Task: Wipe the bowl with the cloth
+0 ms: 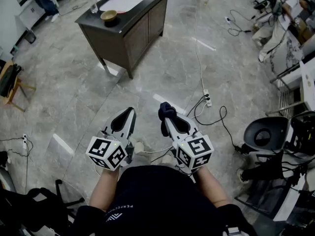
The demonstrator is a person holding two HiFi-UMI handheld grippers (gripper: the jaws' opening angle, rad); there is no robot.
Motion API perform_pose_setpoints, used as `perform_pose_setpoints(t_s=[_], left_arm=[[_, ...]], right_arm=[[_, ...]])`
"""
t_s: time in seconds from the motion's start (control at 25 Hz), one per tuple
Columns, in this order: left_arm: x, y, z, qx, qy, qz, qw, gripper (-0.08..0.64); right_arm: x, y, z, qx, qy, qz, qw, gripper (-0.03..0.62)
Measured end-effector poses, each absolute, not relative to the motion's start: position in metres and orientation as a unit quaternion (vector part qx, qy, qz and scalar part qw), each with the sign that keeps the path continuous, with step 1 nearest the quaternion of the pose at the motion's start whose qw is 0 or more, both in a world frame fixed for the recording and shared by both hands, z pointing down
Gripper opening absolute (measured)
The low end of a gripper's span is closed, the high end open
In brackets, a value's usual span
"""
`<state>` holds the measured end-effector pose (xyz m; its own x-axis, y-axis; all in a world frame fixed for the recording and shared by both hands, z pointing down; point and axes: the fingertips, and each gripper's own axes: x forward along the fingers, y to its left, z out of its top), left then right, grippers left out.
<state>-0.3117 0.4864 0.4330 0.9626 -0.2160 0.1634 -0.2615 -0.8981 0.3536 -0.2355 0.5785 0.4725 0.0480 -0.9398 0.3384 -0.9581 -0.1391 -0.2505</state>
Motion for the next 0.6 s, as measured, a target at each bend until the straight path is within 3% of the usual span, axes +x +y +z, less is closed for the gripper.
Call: perform_pose_setpoints(t_s=[0.6], left_arm=[[-0.325, 0.475, 0.438, 0.97, -0.128, 0.055, 0.197, 0.02]], right_arm=[[-0.24, 0.559, 0.474, 0.712, -0.664, 0.228, 0.005, 0.069]])
